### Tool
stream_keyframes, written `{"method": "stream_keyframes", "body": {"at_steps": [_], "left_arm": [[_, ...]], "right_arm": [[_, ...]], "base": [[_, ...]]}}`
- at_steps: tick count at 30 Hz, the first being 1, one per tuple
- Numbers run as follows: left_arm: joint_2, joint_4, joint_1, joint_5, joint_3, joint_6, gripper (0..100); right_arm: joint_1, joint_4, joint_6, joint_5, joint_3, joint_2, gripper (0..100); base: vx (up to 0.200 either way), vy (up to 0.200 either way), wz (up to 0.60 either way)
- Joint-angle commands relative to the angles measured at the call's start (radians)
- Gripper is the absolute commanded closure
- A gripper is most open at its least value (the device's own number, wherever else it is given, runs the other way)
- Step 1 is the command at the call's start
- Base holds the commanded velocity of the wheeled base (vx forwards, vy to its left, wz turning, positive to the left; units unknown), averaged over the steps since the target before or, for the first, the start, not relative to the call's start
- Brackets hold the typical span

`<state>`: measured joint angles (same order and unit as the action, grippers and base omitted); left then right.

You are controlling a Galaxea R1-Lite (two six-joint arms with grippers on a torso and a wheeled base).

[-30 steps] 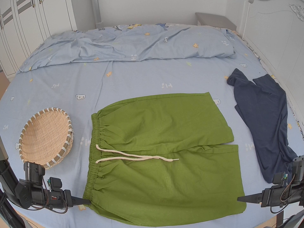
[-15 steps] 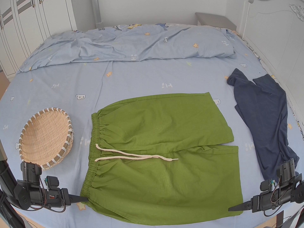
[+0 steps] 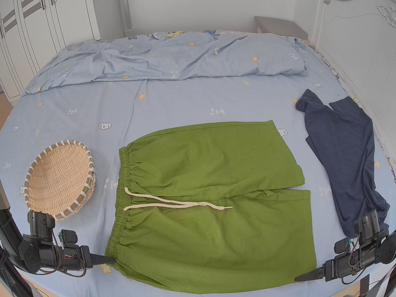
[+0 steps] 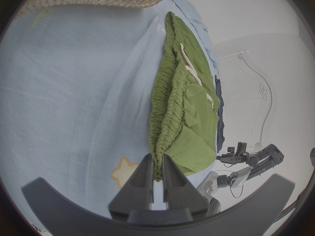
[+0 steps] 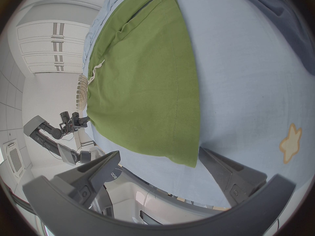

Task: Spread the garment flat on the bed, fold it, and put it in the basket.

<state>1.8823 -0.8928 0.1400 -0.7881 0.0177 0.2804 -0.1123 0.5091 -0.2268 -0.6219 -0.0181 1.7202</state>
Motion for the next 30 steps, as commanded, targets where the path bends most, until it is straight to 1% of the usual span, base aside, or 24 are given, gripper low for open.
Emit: {"method": "stream_keyframes", "body": {"at_steps": [1,9,10,22,26,30], "left_arm": [[0.001,0.002,-0.002,0.000,-0.018,0.000,100],[0.001,0.002,-0.003,0.000,-0.018,0.000,100],[0.001,0.002,-0.002,0.000,-0.018,0.000,100],[0.000,0.008,0.006,0.000,-0.018,-0.001,100],[-0.012,0.018,0.007,0.000,-0.018,0.011,100],[-0.034,0.057,0.010,0.004,-0.018,0.009,100]], "right_arm": [[-0.007,0.005,0.000,-0.001,-0.011,0.052,0],[-0.006,0.002,-0.005,-0.001,-0.022,0.059,0],[-0.004,0.005,-0.008,0.001,-0.023,0.059,100],[0.006,0.003,-0.003,0.001,-0.010,0.056,100],[0.006,-0.003,-0.003,0.001,-0.002,0.044,100],[0.006,-0.003,0.000,0.002,0.018,0.021,100]], "base": [[0.000,0.000,0.00],[0.000,0.000,0.00],[0.000,0.000,0.00],[0.000,0.000,0.00],[0.000,0.000,0.00],[0.000,0.000,0.00]]}}
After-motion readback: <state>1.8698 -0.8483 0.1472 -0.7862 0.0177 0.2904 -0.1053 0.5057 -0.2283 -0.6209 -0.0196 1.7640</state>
